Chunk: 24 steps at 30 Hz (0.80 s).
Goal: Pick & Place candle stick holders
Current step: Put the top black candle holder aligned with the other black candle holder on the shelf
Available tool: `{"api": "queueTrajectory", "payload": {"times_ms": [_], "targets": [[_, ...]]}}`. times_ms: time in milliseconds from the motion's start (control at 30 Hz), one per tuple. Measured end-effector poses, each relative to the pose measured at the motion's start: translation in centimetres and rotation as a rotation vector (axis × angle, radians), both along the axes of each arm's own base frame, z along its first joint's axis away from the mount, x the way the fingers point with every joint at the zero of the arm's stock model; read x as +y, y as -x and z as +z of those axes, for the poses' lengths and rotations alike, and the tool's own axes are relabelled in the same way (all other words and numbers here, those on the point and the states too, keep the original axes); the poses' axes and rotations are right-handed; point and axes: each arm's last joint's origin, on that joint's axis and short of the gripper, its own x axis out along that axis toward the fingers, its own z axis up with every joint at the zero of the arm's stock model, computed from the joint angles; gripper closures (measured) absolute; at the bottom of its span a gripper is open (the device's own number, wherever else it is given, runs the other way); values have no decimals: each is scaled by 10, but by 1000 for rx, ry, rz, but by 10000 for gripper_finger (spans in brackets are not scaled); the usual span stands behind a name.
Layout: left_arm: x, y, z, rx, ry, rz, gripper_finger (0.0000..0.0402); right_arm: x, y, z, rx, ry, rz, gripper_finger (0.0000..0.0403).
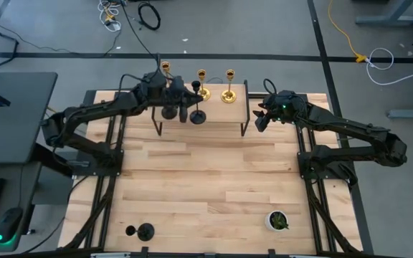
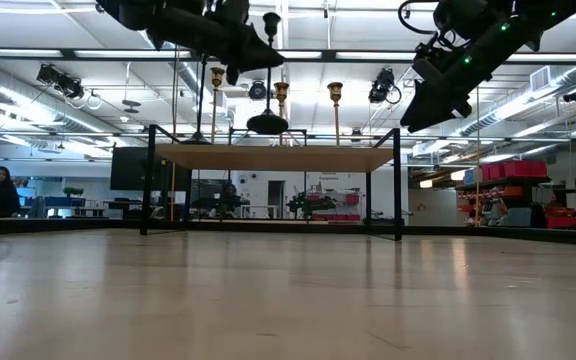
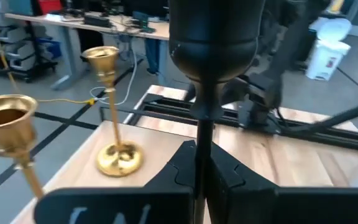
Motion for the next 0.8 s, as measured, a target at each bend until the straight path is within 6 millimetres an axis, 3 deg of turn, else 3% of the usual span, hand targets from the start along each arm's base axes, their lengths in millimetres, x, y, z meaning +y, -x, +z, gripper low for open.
{"api": "queueTrajectory", "payload": {"times_ms": [367,800], "targets": [[13,-19,-23,23,-8,71,392,0,0,0,1,0,0,209],[15,-19,-19,-7,-43,97,392,0,0,0,0,0,0,209]]}}
